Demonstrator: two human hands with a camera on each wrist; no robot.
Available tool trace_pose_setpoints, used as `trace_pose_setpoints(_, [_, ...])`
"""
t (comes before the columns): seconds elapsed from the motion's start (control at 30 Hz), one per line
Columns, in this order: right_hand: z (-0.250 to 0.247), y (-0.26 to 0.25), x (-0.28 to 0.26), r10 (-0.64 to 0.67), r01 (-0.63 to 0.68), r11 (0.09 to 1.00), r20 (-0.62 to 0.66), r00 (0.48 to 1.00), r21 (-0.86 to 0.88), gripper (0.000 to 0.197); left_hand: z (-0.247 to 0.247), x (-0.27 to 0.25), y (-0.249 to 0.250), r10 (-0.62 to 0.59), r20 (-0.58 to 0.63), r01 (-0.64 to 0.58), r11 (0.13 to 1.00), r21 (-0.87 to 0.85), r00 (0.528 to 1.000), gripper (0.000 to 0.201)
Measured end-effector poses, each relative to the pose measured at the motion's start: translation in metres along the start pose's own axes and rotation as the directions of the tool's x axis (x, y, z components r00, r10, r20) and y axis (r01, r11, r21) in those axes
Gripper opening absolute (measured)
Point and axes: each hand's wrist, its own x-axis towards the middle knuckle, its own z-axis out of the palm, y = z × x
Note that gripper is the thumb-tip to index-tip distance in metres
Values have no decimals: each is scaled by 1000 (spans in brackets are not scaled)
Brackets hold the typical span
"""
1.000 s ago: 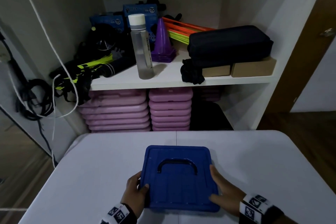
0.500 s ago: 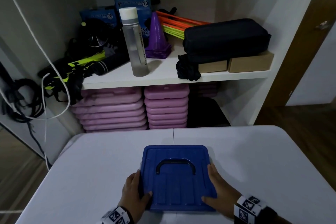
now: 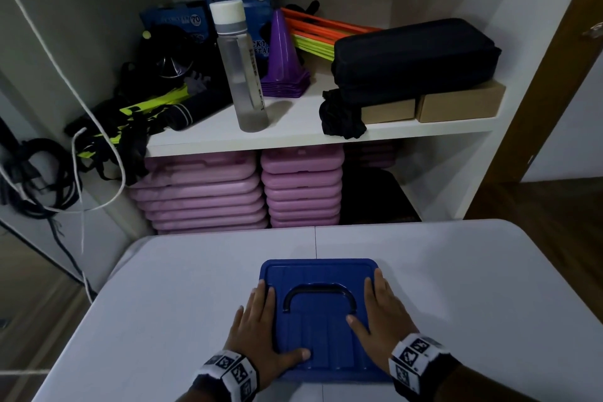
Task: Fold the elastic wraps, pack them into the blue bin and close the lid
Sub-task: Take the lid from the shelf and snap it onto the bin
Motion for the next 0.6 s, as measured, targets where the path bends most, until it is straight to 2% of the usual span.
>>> trace_pose_setpoints(0.1, [-1, 0, 1, -4, 3, 997, -13, 1000, -83, 91, 1, 1, 2, 6, -8, -5, 999, 50, 1000, 138])
trace_pose_setpoints(0.17, [-2, -1, 1, 6, -7, 990, -9, 1000, -139, 110, -1, 1, 3, 11, -20, -9, 995, 97, 1000, 138])
trace_pose_setpoints(0.23, [-1, -2, 1, 15, -20, 983, -25, 1000, -182, 118, -7, 3, 4, 20, -39, -14, 989, 145, 999, 139])
trace_pose_setpoints(0.33, [1, -3, 5, 51, -61, 977, -53, 997, -203, 109, -20, 14, 4, 71, -139, -43, 980, 195, 988, 123])
trace_pose_setpoints(0.4, [6, -1, 7, 72, -72, 987, -10, 997, -143, 95, -25, 28, 2, 86, -198, -54, 986, 161, 976, 109])
trace_pose_setpoints(0.47, [13, 1, 10, 43, -42, 990, 7, 999, -132, 90, -24, 42, 0, 60, -178, -45, 995, 87, 982, 113])
trace_pose_setpoints(0.6, [16, 0, 11, 34, -43, 987, -59, 998, -154, 91, -14, 58, -3, 65, -107, -56, 995, 86, 992, 123])
